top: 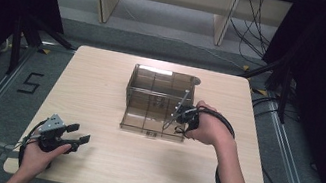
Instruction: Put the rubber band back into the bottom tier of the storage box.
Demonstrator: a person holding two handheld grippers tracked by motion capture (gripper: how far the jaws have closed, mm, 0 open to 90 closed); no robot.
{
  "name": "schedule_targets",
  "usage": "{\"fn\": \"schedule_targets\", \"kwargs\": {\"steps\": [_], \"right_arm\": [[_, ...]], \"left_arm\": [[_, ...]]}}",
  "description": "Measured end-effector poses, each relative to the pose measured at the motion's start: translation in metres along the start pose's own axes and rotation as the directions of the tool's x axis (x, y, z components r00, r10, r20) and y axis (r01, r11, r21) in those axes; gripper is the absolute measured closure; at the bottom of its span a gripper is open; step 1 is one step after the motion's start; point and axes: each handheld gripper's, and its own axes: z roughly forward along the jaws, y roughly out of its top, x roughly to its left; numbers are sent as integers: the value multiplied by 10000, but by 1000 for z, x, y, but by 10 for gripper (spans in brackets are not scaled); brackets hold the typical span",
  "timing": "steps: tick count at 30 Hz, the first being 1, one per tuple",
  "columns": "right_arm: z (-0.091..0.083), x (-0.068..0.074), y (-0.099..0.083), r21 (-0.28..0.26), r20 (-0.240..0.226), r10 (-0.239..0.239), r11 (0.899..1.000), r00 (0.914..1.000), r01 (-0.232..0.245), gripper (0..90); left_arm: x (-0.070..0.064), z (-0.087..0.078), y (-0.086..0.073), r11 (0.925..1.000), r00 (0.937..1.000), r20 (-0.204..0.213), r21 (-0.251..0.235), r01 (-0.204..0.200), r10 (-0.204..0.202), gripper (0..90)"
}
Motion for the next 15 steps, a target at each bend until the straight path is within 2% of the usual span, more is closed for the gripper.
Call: {"fn": "schedule_targets", "kwargs": {"steps": [4, 5, 6, 13, 14, 15], "right_arm": [[1, -1, 2, 61, 7, 10, 10000, 10000, -10, 863], [2, 0, 3, 101, 23, 217, 9997, 9998, -217, 863], [3, -1, 4, 62, 3, -30, 10000, 10000, 30, 863], [6, -2, 11, 37, 0, -98, 9999, 10000, 98, 863], [6, -3, 11, 7, 4, -114, 9999, 9999, 114, 863], [5, -3, 12, 16, 36, -79, 10000, 10000, 79, 863]], "left_arm": [[0, 0, 0, 10000, 10000, 44, -76, 39, -39, 313], [0, 0, 0, 10000, 10000, 41, -71, 41, -41, 312], [0, 0, 0, 10000, 10000, 30, -55, 37, -37, 313], [0, 0, 0, 10000, 10000, 43, -60, 53, -53, 313], [0, 1, -1, 9998, 9998, 77, -106, 164, -163, 313], [1, 0, 0, 9999, 9999, 117, -103, 41, -40, 313]]}}
